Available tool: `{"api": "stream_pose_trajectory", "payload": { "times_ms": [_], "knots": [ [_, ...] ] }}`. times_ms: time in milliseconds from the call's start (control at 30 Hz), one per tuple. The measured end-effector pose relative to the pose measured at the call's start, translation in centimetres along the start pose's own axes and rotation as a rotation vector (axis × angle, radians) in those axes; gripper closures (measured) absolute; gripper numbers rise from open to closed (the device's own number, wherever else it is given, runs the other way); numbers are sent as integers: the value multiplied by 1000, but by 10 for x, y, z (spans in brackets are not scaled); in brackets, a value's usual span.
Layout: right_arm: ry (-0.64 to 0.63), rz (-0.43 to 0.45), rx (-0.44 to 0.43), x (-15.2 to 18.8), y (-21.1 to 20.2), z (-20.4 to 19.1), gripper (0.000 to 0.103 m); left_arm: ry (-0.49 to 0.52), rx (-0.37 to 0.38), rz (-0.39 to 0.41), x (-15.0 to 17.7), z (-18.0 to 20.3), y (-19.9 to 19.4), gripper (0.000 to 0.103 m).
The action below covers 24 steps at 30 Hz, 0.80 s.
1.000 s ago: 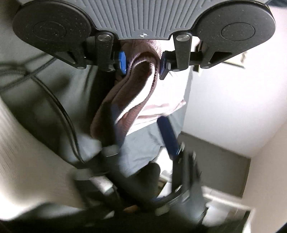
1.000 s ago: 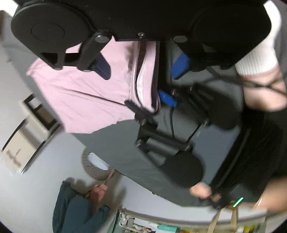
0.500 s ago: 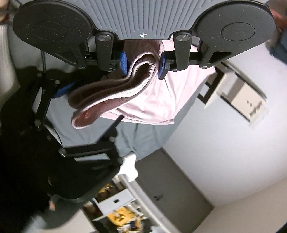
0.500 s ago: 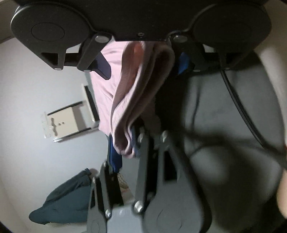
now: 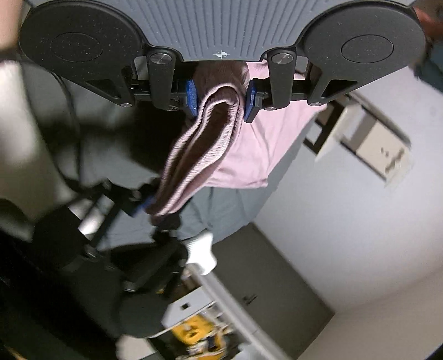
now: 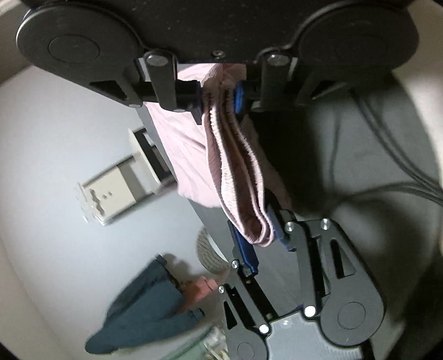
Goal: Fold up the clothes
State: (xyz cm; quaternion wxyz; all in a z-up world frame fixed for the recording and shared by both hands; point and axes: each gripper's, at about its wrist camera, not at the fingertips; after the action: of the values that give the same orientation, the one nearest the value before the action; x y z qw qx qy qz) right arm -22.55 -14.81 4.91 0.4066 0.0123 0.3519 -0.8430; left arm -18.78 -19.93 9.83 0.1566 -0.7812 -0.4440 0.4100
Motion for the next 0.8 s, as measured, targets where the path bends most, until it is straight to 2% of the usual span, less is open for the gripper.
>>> {"api": "stream_pose_trajectory", "payload": {
  "times_ms": [133,233,300,400,467,500,533,567,600,633,733,800],
  "knots": [
    [-51,35,-51,5,-24,7,83,88,31,55,1,13,-38,68],
    [-86,48,-104,10,-44,10,83,72,89,79,-1,6,-56,69],
    [-101,46,-120,12,-48,12,83,64,100,93,-4,2,-60,69],
    [-103,34,-140,14,-48,13,83,62,139,87,-5,-3,-60,68],
    [-84,28,-154,16,-48,12,83,80,230,31,-5,-2,-54,67],
    [-73,26,-159,14,-47,13,83,104,254,-8,-5,3,-49,59],
    [-61,23,-164,12,-45,16,83,137,226,-21,-3,9,-47,43],
    [-44,22,-173,11,-43,21,83,170,195,-32,-1,16,-45,34],
    [-26,22,-182,11,-42,27,83,203,163,-43,1,23,-44,20],
    [-9,21,-191,10,-40,32,83,236,131,-54,2,29,-42,14],
    [42,19,-216,9,-34,48,83,227,152,-42,2,29,-42,13],
    [60,23,-222,7,-32,59,83,236,79,-8,0,31,-40,13]
  ]
}}
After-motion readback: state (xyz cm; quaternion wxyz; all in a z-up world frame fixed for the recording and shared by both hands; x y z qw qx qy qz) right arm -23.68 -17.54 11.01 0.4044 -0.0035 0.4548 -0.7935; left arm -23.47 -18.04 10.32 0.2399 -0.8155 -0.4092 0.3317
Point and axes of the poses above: each gripper's, at about its wrist camera, not at the fingertips, and y roughly the way its jaws point, z to its right, x to its underside, and after that the axes turned 15 degrees about -z, right-handed
